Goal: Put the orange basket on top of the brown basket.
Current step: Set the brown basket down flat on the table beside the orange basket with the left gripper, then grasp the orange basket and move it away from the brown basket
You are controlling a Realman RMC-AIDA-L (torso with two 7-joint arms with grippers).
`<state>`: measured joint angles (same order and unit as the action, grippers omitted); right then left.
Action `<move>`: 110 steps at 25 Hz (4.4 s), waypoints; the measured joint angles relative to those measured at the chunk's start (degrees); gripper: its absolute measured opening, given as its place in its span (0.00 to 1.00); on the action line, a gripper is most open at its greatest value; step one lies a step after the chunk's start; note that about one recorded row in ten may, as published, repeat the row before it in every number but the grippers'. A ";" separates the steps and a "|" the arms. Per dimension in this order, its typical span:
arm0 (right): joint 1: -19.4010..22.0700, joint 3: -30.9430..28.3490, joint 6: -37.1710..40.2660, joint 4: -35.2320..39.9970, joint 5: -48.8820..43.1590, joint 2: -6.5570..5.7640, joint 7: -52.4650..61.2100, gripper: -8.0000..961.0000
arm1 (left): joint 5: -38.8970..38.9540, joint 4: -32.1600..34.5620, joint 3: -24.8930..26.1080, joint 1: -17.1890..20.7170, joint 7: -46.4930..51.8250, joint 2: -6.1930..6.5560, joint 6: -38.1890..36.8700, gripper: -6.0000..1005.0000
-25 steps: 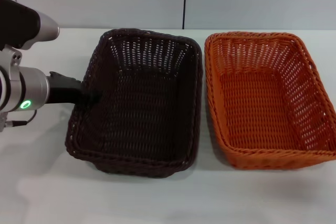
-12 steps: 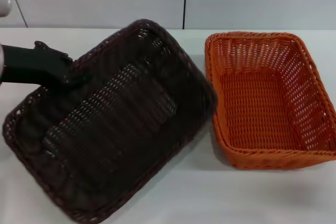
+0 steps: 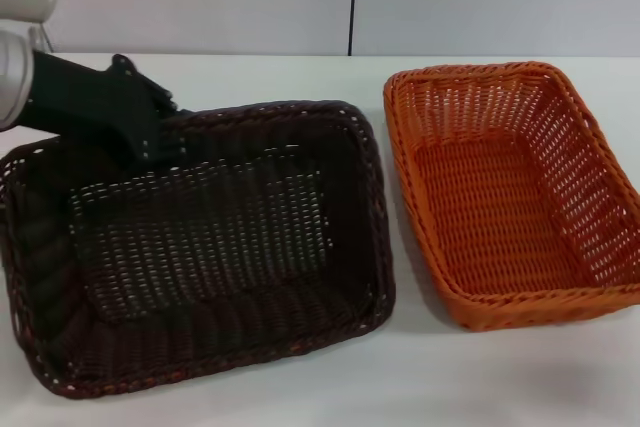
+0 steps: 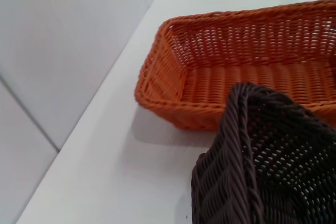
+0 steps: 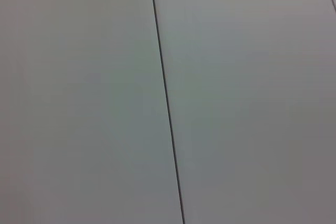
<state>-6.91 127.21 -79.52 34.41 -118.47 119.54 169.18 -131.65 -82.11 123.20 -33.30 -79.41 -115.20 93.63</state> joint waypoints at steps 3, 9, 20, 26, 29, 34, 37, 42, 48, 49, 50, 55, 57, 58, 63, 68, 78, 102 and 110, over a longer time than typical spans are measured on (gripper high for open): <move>0.38 0.12 -0.26 0.05 0.00 0.00 0.00 0.77 | -0.04 0.95 0.00 -0.80 -0.57 0.07 -0.06 0.21; 0.70 0.29 -0.76 0.12 0.00 0.04 0.00 0.77 | -1.28 6.53 -0.61 -4.23 -3.57 -1.10 -4.57 0.22; 0.67 0.41 -0.77 -0.03 0.00 0.06 0.00 0.77 | -4.19 4.98 -6.02 -3.97 -4.33 -2.67 -10.68 0.45; 0.62 0.16 -0.76 -0.21 0.00 -0.07 0.00 0.77 | -1.55 0.53 -7.90 -2.70 -4.04 -2.94 -15.58 0.58; 0.29 0.27 -0.75 -0.17 0.00 -0.13 0.01 0.77 | 4.21 -3.55 -8.76 0.36 -2.78 -3.20 -23.39 0.64; -0.61 0.31 -0.64 0.52 0.00 -0.23 0.00 0.77 | 20.17 -7.68 -14.54 10.78 -5.02 -3.07 -45.56 0.74; -1.29 0.32 -0.49 1.32 -0.26 -0.41 0.01 0.77 | 30.59 -9.75 -19.60 17.49 -9.98 -2.92 -59.54 0.77; -3.89 0.29 2.11 4.46 -1.15 -0.98 0.00 0.77 | 48.55 -11.83 -28.75 31.85 -15.72 -3.28 -84.55 0.79; -8.49 -0.44 6.81 4.90 -2.81 -1.68 0.00 0.77 | 49.06 -9.86 -32.54 33.09 -15.34 -3.29 -98.21 0.79; -9.04 -0.47 7.58 4.90 -2.81 -1.81 0.00 0.77 | 47.07 -9.91 -34.15 32.63 -15.22 -3.20 -102.21 0.79; -9.41 -0.48 8.16 4.89 -2.81 -1.85 0.00 0.77 | 47.07 -9.91 -34.15 32.63 -15.22 -3.20 -102.21 0.79; -10.01 -0.54 9.55 5.38 -2.82 -2.04 0.00 0.77 | 12.67 -0.14 -50.55 29.32 5.64 -3.02 -141.91 0.79; -10.20 -0.51 11.07 7.00 -3.05 -2.59 0.03 0.77 | 8.23 2.25 -51.80 29.24 10.38 -3.03 -146.15 0.78; -10.24 -0.52 13.08 8.57 -3.58 -3.18 0.08 0.77 | -0.76 8.29 -53.40 29.76 26.02 -2.98 -152.99 0.78; -10.25 -1.17 29.75 22.07 -7.17 -8.56 0.15 0.77 | -5.42 24.46 -53.41 29.45 45.66 -3.15 -156.30 0.78; -9.78 -7.65 56.33 39.50 -13.48 -13.49 0.16 0.77 | -1.32 37.00 -53.53 29.96 53.15 -3.18 -156.49 0.78; -16.81 -44.85 138.90 65.89 -16.19 -4.07 -13.62 0.77 | 1.75 47.36 -53.24 29.94 58.32 -3.29 -156.48 0.78; -29.14 -61.30 198.78 63.92 -19.71 -3.25 -31.94 0.77 | 7.72 51.12 -54.92 27.08 58.49 -3.63 -153.36 0.78; -29.34 -56.39 196.41 61.69 -26.40 -1.71 -34.06 0.77 | 8.88 50.98 -56.92 27.57 58.39 -3.62 -153.31 0.78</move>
<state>-36.25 70.82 116.89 96.11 -144.87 117.83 135.12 -122.78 -31.14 66.28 -5.74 -21.01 -118.82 -59.68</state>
